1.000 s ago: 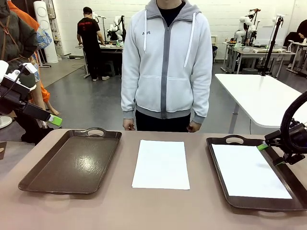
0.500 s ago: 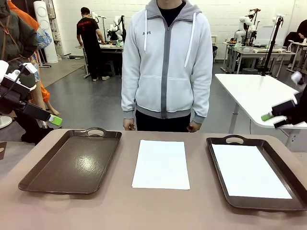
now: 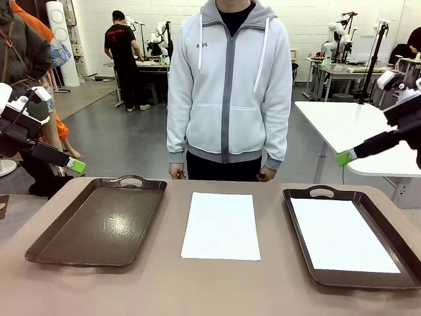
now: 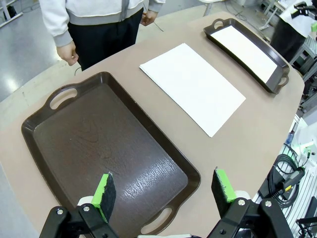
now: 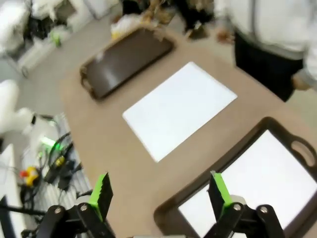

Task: Sort the A4 documents.
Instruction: Receive the A4 Paper.

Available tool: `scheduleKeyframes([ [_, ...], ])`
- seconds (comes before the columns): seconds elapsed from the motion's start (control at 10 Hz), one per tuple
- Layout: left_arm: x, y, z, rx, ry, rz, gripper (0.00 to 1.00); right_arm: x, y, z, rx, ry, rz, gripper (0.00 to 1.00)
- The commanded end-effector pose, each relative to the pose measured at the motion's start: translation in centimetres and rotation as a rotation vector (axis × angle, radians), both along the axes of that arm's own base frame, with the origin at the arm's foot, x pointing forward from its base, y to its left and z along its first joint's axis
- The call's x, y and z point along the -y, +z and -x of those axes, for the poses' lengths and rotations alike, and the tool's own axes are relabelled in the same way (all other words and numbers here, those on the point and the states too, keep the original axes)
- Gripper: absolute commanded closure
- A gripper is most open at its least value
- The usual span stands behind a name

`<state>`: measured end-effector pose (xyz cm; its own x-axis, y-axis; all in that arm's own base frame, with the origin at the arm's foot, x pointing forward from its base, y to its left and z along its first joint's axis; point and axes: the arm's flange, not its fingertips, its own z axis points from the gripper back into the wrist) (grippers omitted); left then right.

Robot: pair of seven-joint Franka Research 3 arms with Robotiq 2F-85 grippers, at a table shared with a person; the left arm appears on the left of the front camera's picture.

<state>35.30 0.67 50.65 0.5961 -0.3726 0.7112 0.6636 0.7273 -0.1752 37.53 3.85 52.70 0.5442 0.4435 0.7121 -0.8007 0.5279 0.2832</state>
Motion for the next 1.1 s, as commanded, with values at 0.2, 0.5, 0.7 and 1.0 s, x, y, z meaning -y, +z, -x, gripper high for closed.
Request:
scheduleKeyframes([
  [0.2, -0.2, -0.2, -0.2, 0.009, -0.011, 0.015, 0.0, 0.7, 0.1, 3.4, 0.05, -0.007, 0.039, 0.0],
  [0.5, -0.2, -0.2, -0.2, 0.009, -0.011, 0.015, 0.0, 2.6, 1.0, 1.3, -0.016, -0.066, 0.005, 0.0],
  [0.7, -0.2, -0.2, -0.2, 0.009, -0.011, 0.015, 0.0, 3.5, 1.7, 0.1, -0.048, -0.075, -0.011, 0.0],
  [1.0, -0.2, -0.2, -0.2, 0.009, -0.011, 0.015, 0.0, 3.6, 1.6, -0.7, -0.069, -0.086, -0.001, 0.0],
])
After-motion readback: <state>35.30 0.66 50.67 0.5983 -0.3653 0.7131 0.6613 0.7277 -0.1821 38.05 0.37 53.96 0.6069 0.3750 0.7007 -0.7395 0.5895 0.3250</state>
